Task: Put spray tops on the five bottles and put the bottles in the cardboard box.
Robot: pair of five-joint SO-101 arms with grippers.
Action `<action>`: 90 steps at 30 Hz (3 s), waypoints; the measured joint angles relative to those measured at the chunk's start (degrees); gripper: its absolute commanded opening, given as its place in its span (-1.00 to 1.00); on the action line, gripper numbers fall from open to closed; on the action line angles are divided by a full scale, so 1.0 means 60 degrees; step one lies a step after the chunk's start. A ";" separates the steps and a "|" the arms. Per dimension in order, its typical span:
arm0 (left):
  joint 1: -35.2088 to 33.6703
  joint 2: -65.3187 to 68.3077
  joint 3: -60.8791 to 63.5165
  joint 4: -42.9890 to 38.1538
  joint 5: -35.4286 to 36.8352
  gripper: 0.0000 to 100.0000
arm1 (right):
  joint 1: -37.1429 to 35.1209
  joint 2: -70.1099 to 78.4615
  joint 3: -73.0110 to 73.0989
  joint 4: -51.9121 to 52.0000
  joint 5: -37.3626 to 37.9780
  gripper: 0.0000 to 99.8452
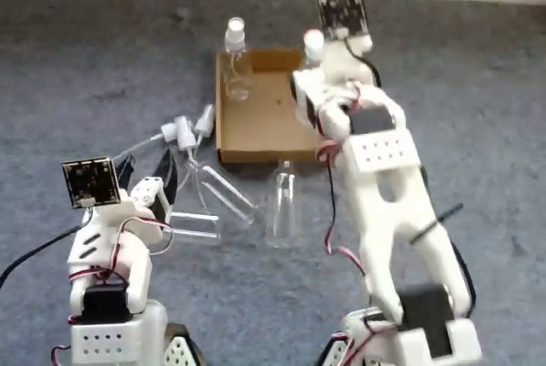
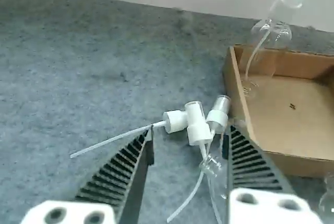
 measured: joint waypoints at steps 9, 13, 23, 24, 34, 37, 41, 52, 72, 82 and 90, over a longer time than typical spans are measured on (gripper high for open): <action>-0.0029 0.0000 0.0015 0.0000 0.0000 -0.64 | -0.0161 0.3077 -0.2256 -0.0103 -0.0015 -0.99; -0.0044 0.0000 0.0044 0.0000 0.0000 -0.64 | -0.0132 0.3912 -0.2886 -0.1172 -0.0015 -0.99; -0.0059 0.0015 0.0762 -0.0879 0.0000 -0.64 | -0.0176 0.5451 -0.3033 -0.3018 -0.0015 -0.99; -0.0059 0.0015 0.0791 -0.0967 0.0000 -0.64 | -0.0205 0.5553 -0.3018 -0.3018 -0.0015 -0.99; -0.0059 0.0015 0.0791 -0.1055 0.0000 -0.64 | -0.0249 0.5993 -0.3062 -0.3253 -0.0029 -0.99; -0.0059 0.0015 0.0791 -0.1055 0.0000 -0.64 | -0.0234 0.5993 -0.3062 -0.3531 -0.0029 -0.99; -0.0059 0.0015 0.0791 -0.1055 0.0000 -0.64 | -0.0234 0.5993 -0.3062 -0.3604 -0.0029 -0.99; -0.0059 0.0015 0.0791 -0.1055 0.0000 -0.64 | -0.0234 0.5993 -0.3106 -0.3604 -0.0029 -0.99; -0.0059 0.0015 0.0791 -0.1055 0.0000 -0.64 | -0.0220 0.7414 -0.5245 -0.2505 -0.0029 -0.98; -0.0059 0.0015 0.0791 -0.1055 0.0000 -0.64 | -0.0249 0.7414 -0.5245 -0.2505 -0.0029 -0.68; -0.0059 0.0015 0.0791 -0.1055 0.0000 -0.64 | -0.0249 0.7414 -0.5245 -0.2505 -0.0044 -0.67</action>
